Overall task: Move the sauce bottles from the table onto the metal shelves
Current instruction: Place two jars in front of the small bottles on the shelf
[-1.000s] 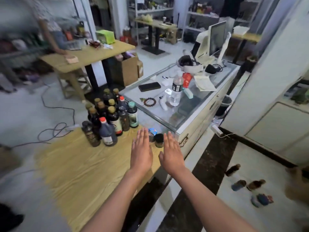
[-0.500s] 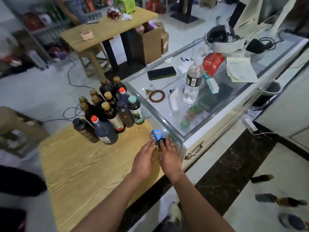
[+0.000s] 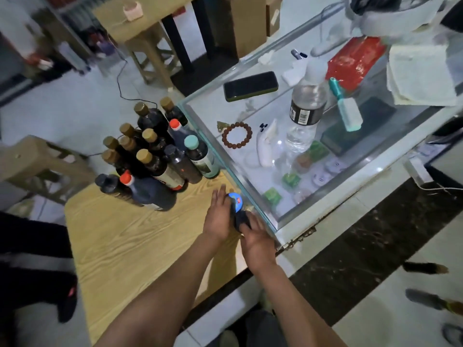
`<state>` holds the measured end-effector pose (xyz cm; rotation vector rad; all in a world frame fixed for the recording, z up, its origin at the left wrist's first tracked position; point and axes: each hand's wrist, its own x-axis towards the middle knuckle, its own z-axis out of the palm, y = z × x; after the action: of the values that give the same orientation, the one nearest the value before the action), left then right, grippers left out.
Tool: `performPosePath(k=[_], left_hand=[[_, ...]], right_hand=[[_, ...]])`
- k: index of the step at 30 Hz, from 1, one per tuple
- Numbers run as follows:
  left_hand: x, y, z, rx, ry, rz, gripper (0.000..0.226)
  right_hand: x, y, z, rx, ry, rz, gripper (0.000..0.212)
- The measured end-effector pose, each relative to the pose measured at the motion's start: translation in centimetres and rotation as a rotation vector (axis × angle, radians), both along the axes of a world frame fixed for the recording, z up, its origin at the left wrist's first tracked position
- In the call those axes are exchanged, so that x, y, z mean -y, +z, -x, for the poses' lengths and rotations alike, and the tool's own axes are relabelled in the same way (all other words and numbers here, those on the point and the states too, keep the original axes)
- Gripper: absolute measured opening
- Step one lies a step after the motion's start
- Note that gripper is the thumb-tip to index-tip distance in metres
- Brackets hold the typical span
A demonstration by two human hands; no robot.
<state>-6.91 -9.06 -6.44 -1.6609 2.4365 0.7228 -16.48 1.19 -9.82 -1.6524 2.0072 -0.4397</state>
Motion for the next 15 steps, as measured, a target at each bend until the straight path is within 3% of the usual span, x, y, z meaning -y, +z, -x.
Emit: performPosePath(k=[4, 8, 15], left_hand=[[0.9, 0.1, 0.1, -0.022, 0.017, -0.06, 0.051], [0.6, -0.6, -1.9, -0.072, 0.076, -0.029, 0.031], [-2.2, -1.2, -5.5, -0.108, 0.108, 0.016, 0.049]], right_hand=[[0.1, -0.9, -0.5, 0.07, -0.023, -0.024, 0.031], [0.6, -1.2, -0.2, 0.124, -0.044, -0.108, 0.022], [0.7, 0.5, -0.7, 0.214, -0.138, -0.129, 0.015]])
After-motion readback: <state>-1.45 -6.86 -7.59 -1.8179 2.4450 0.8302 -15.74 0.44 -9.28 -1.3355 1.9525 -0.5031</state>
